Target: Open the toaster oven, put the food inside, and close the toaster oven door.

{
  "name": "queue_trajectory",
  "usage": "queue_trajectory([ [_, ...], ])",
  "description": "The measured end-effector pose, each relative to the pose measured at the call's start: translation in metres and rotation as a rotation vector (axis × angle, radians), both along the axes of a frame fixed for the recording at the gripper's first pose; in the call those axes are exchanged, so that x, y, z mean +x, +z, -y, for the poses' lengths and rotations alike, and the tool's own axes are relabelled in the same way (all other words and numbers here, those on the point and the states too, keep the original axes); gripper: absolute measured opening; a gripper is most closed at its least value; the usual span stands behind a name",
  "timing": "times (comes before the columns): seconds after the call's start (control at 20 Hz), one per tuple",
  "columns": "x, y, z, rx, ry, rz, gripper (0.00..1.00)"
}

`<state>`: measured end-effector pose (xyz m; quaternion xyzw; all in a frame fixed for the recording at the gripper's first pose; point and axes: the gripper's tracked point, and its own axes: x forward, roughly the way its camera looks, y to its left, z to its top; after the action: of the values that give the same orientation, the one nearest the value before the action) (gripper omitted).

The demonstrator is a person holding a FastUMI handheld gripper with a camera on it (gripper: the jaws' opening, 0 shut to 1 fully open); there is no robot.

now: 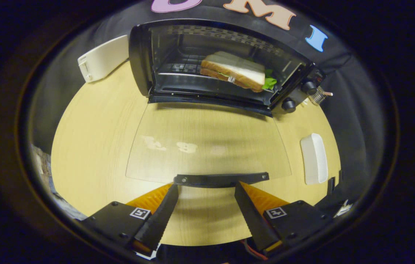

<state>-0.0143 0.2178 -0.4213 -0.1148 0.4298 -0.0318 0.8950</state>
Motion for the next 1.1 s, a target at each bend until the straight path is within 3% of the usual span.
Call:
queue_trajectory([
  [0.3,0.003,0.035,-0.002,0.026,-0.009,0.085,0.98],
  [0.55,0.029,0.088,-0.008,0.052,-0.002,0.229,0.98],
  [1.1,0.044,0.123,-0.014,0.022,0.011,0.306,0.98],
])
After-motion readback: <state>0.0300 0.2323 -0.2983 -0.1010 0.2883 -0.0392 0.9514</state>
